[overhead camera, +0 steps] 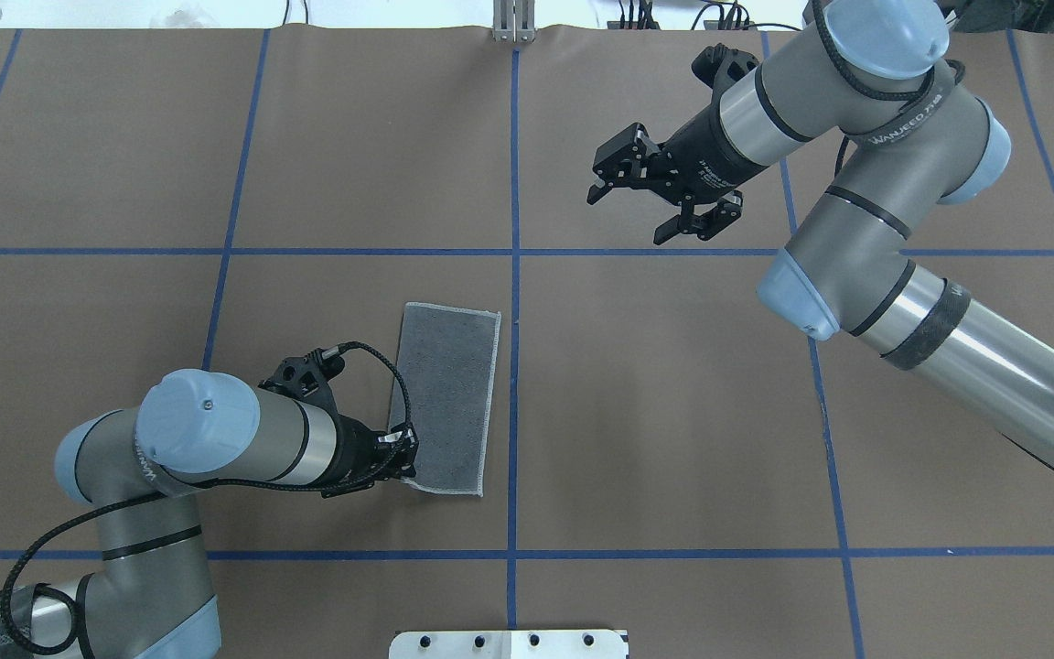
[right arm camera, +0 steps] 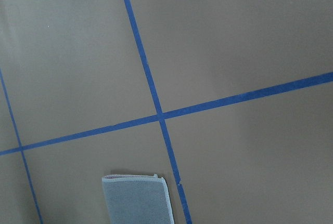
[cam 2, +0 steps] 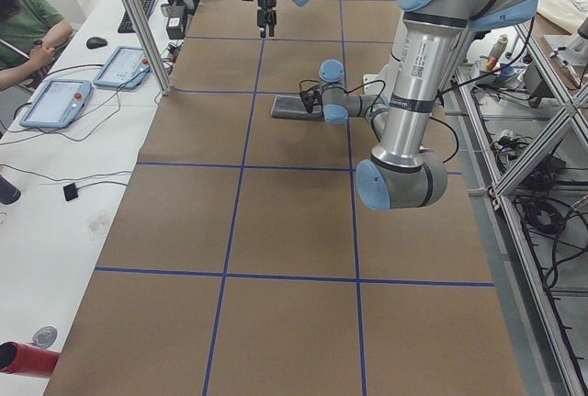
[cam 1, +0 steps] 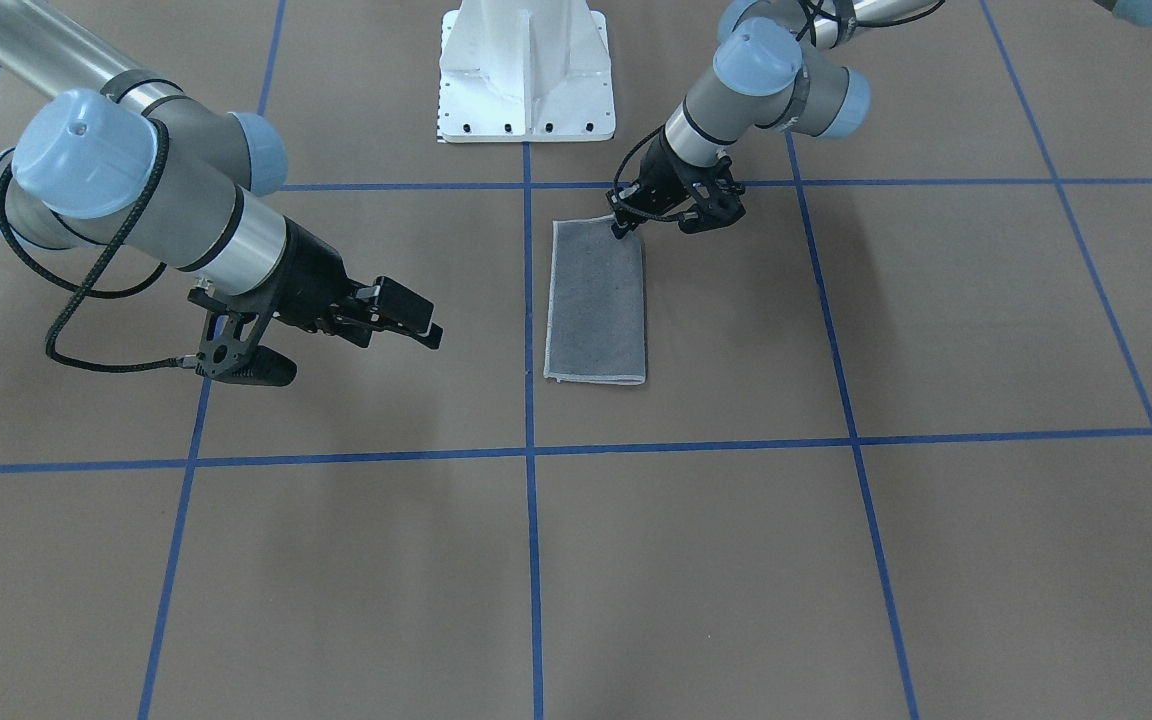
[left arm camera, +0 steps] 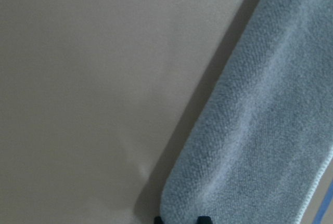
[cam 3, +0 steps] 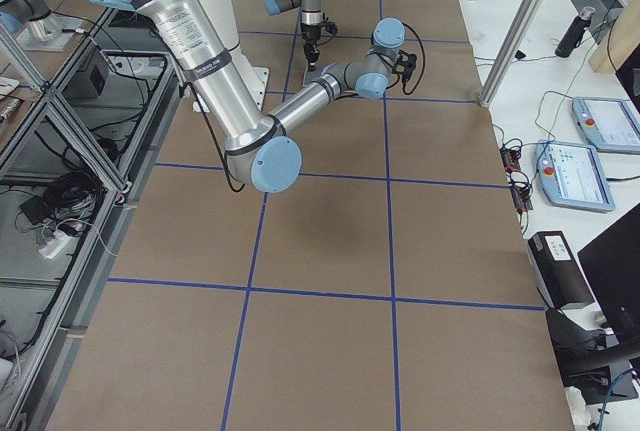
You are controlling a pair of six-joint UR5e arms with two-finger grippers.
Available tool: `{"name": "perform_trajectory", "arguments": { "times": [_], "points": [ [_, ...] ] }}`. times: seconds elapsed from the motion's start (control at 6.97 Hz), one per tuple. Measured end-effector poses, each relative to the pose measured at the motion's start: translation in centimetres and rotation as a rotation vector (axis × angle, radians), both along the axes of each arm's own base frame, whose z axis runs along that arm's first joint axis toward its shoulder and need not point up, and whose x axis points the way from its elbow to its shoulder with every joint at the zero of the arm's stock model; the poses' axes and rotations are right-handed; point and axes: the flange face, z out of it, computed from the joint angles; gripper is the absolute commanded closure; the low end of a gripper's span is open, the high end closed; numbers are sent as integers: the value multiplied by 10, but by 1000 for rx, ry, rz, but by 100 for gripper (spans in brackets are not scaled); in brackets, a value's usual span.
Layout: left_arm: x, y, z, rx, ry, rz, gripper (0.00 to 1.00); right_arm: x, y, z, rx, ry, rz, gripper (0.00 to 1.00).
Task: Fold towel twice with both arms
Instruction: 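Lift the strip's near end with the left gripper and fold it over the far end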
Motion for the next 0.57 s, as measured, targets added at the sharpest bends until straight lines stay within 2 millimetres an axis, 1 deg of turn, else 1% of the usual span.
{"name": "perform_trajectory", "arguments": {
  "times": [0.43, 0.57],
  "points": [
    [-10, 5, -37, -41, 11, -7, 100, 0, 0, 0, -1, 0, 0, 0],
    [-12, -1, -43, -56, 17, -26, 100, 0, 0, 0, -1, 0, 0, 0]
  ]
}}
